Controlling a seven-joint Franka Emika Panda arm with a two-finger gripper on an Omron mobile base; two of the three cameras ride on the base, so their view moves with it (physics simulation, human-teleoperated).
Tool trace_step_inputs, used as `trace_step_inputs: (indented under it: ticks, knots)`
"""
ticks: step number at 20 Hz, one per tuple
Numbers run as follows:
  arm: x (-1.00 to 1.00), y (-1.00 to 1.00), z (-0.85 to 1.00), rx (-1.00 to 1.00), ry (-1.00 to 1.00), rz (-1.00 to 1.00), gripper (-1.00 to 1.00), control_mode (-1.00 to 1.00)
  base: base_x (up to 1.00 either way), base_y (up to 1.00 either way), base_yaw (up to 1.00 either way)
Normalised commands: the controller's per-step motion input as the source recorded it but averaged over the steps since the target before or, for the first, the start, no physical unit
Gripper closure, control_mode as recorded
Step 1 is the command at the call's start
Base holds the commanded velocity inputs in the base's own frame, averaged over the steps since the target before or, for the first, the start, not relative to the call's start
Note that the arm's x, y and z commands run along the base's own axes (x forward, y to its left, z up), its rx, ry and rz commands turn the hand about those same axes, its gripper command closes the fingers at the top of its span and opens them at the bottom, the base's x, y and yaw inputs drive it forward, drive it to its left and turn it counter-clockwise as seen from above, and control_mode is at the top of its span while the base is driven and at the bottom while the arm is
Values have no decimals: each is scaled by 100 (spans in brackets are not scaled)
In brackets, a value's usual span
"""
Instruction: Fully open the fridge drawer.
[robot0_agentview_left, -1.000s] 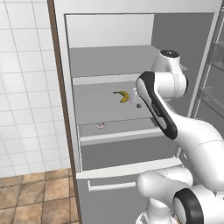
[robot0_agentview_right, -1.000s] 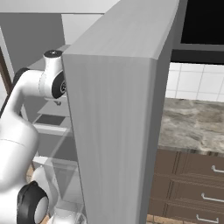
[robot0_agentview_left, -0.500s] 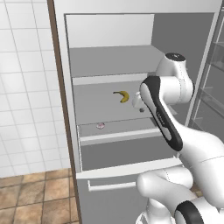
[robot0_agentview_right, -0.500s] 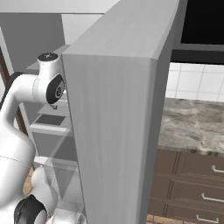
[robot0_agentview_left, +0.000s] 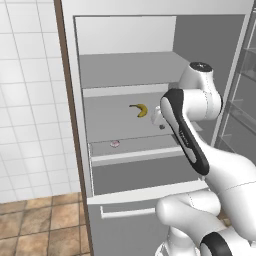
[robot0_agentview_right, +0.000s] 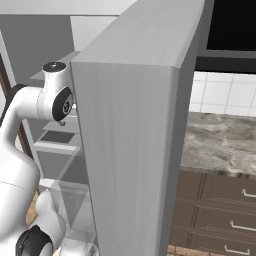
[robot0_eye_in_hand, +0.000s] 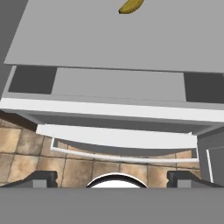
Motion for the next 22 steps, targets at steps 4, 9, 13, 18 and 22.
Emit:
trace_step_inputs:
  ticks: [4, 9, 13, 18, 22]
  knots:
    - [0, 0, 0, 0, 0, 0, -100, -100, 0, 0, 0]
    - [0, 0, 0, 0, 0, 0, -100, -100, 0, 0, 0]
    - [0, 0, 0, 0, 0, 0, -100, 100, -3, 0, 0]
    - [0, 0, 0, 0, 0, 0, -100, 100, -29, -1, 0]
    - [0, 0, 0, 0, 0, 0, -100, 100, -31, -2, 0]
